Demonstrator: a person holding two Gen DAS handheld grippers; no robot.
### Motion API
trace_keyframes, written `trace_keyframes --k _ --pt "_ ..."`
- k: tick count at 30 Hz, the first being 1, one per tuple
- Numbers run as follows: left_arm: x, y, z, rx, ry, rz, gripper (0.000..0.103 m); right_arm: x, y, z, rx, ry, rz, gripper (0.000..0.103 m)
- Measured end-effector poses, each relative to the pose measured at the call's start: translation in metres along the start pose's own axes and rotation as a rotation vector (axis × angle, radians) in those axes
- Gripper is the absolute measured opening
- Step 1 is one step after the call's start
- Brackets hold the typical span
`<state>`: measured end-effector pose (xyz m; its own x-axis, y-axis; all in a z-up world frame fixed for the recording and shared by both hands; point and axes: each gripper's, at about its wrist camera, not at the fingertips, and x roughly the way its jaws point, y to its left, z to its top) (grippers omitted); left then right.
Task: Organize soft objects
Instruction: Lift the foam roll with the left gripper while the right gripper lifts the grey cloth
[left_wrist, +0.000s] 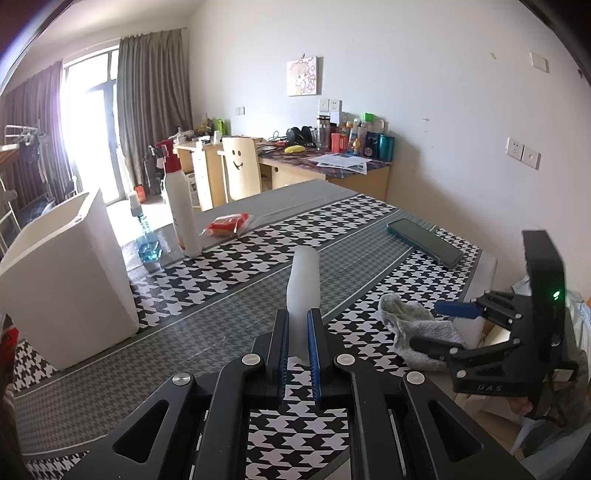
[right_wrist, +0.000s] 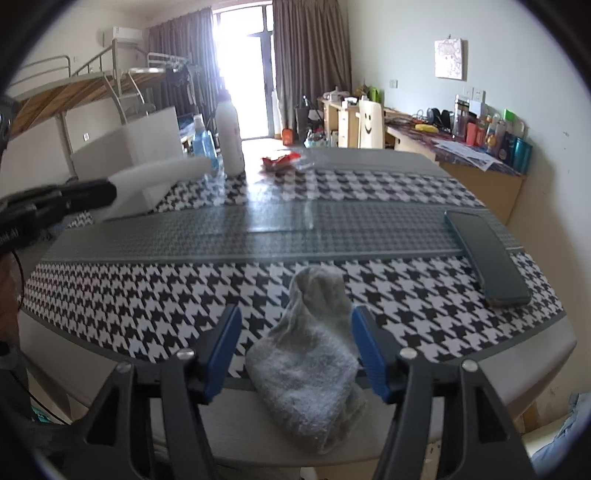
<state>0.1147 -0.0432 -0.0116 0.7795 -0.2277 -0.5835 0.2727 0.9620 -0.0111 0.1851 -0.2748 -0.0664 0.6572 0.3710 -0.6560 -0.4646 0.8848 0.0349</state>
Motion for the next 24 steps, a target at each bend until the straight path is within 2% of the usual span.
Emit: trace_keyframes --k 6,7,9,12,14,16,24 --pt "0.001 0.002 -0.001 -0.010 0.005 -0.004 0.010 0.019 0.000 -0.009 -0.007 0.082 -0.013 0.066" --pt "0.002 0.002 -0.001 -0.011 0.005 -0.002 0.010 0.022 0.000 -0.011 -0.006 0.093 -0.014 0.063" --pt "0.002 0.003 -0.002 -0.015 0.007 -0.001 0.010 0.025 -0.001 -0.014 -0.008 0.111 -0.026 0.054" --pt "0.003 0.003 -0.002 -0.014 0.010 0.002 0.010 0.024 0.000 -0.014 -0.015 0.111 -0.041 0.034" --pt "0.002 0.002 -0.001 -0.011 0.010 0.006 0.010 0.023 -0.003 -0.014 -0.015 0.117 -0.049 0.017" --pt "0.002 0.002 0.000 -0.012 0.009 0.009 0.010 0.024 -0.004 -0.013 -0.012 0.125 -0.045 0.009" --pt "-0.004 0.009 0.003 -0.023 -0.010 0.032 0.010 0.019 0.000 0.005 -0.018 0.093 -0.037 0.007"
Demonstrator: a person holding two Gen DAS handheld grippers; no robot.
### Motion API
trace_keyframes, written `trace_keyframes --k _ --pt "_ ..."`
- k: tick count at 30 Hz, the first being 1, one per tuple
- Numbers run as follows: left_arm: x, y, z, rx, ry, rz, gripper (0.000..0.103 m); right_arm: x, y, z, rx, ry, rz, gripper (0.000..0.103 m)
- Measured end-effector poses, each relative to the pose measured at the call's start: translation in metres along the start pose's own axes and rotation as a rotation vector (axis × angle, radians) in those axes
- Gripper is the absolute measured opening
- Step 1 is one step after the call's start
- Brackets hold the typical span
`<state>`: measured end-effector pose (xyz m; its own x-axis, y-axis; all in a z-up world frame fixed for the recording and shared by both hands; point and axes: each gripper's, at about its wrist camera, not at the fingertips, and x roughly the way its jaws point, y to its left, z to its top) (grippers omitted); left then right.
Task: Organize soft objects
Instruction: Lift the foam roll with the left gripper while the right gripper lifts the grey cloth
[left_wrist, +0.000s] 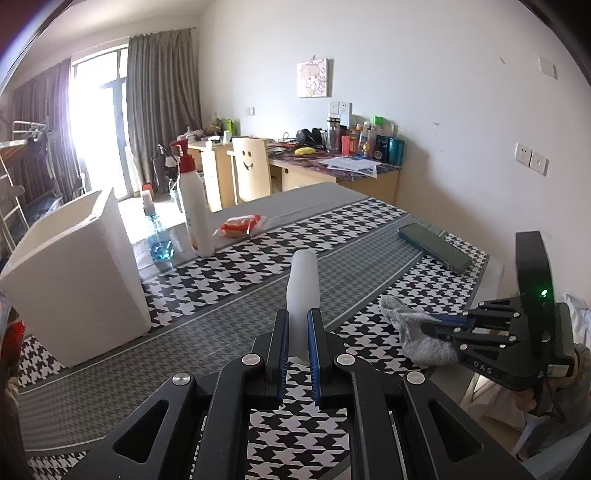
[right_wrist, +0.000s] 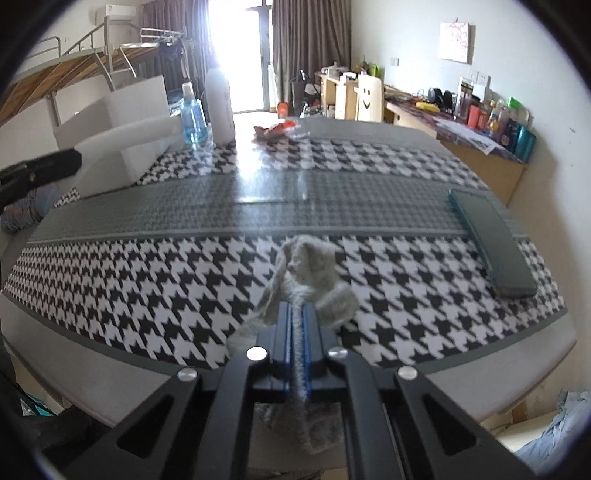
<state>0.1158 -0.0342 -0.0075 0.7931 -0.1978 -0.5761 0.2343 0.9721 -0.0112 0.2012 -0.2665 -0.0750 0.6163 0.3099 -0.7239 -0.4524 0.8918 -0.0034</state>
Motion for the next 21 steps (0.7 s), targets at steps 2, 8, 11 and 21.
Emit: trace_keyframes --k 2,8,11,21 --pt "-0.002 0.001 0.001 -0.002 -0.006 0.010 0.010 -0.005 0.002 0.009 0.002 -0.024 0.008 0.007" --pt "-0.006 0.006 0.006 -0.010 -0.026 0.022 0.010 -0.019 0.011 0.026 0.003 -0.098 0.027 0.007" --pt "-0.008 0.008 0.008 -0.013 -0.036 0.030 0.010 -0.024 0.013 0.035 0.002 -0.125 0.034 0.007" --pt "-0.012 0.008 0.018 -0.001 -0.053 0.045 0.010 -0.038 0.020 0.061 -0.018 -0.214 0.075 0.007"
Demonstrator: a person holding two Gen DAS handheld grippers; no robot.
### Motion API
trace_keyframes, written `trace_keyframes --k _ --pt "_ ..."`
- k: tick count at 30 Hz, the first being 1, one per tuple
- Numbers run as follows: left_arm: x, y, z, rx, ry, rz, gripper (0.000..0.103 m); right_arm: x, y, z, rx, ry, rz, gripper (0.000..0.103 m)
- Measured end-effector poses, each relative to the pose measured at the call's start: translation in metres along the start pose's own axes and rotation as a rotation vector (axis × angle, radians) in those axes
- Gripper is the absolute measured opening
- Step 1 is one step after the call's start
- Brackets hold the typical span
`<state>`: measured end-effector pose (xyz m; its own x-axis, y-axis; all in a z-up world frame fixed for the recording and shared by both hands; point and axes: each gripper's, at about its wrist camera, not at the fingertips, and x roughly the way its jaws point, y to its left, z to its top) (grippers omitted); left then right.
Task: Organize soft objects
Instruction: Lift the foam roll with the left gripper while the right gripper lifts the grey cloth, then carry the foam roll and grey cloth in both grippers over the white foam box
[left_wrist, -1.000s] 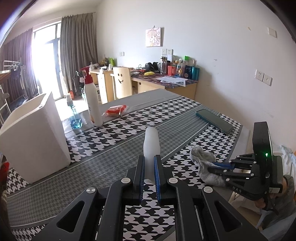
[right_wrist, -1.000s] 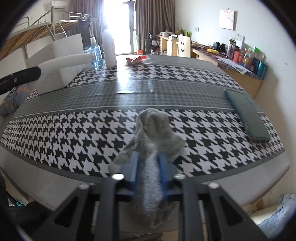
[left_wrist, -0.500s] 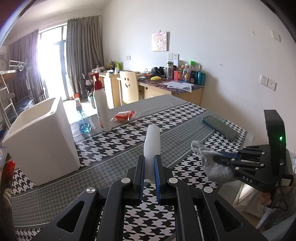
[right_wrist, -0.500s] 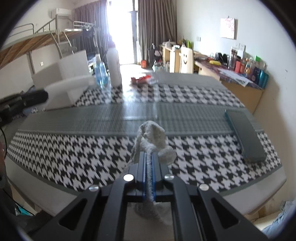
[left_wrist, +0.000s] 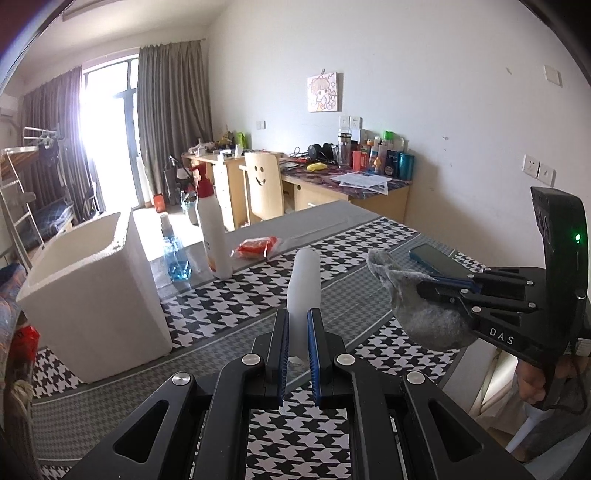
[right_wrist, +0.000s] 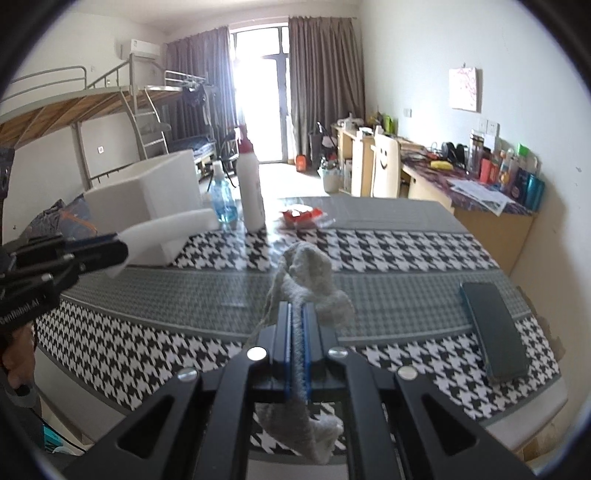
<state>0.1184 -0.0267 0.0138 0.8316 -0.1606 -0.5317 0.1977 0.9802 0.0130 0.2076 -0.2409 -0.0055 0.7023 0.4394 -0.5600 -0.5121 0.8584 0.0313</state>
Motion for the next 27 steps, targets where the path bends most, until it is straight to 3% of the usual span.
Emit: trace_keyframes --k 27 --pt "-0.001 0.026 0.043 -0.022 -0.069 0.088 0.010 0.007 0.013 0.059 0.029 -0.113 0.059 0.007"
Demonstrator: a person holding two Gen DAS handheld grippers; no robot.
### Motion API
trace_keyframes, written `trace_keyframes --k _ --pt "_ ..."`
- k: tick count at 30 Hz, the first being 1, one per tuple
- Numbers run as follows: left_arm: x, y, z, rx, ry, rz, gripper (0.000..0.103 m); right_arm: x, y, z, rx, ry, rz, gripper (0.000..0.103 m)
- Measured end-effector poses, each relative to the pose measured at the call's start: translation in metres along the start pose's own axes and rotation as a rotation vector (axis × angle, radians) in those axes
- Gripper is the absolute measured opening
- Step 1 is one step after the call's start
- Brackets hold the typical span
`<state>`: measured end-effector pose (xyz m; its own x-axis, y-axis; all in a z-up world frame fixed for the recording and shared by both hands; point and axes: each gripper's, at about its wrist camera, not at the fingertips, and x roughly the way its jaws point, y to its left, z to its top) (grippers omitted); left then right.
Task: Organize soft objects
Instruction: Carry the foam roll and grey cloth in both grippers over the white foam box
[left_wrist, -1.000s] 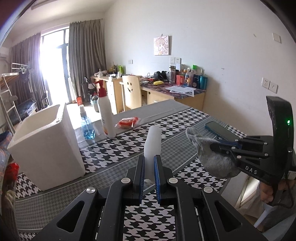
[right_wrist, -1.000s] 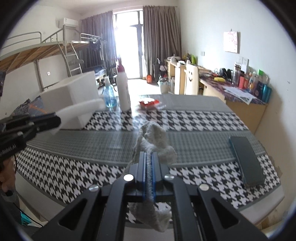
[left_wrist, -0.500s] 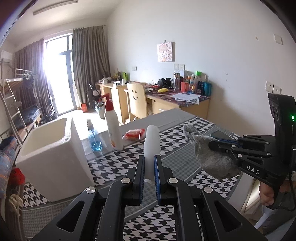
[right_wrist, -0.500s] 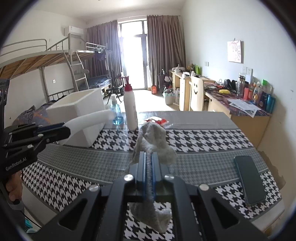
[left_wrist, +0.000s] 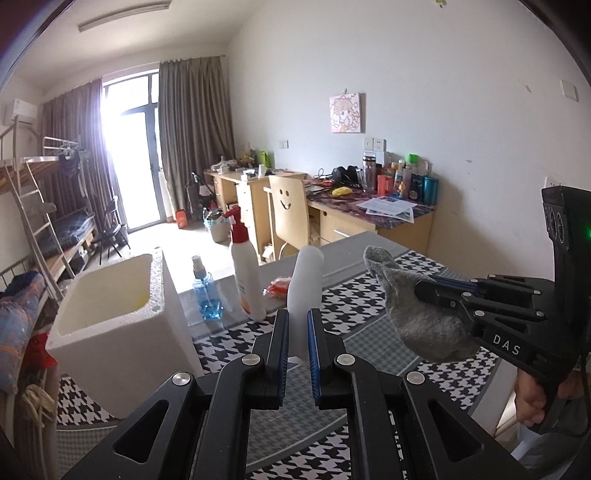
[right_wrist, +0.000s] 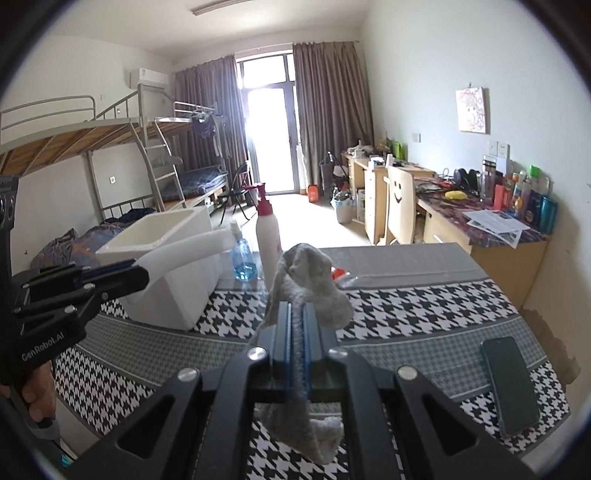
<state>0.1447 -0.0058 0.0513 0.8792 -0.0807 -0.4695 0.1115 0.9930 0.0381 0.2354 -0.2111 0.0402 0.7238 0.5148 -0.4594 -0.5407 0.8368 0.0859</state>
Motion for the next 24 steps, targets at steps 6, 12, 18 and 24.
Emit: trace_keyframes --k 6,12,18,24 --pt "0.003 0.007 0.013 -0.013 -0.007 -0.002 0.010 0.002 0.003 0.013 0.006 -0.012 0.006 0.007" --pt "0.004 0.013 0.028 -0.019 -0.028 0.026 0.010 0.004 0.010 0.030 -0.003 -0.038 0.018 0.007" --pt "0.002 0.020 0.040 -0.021 -0.055 0.050 0.010 0.008 0.018 0.044 -0.019 -0.051 0.033 0.007" --pt "0.004 0.026 0.047 -0.033 -0.065 0.066 0.010 0.011 0.024 0.056 -0.031 -0.069 0.038 0.008"
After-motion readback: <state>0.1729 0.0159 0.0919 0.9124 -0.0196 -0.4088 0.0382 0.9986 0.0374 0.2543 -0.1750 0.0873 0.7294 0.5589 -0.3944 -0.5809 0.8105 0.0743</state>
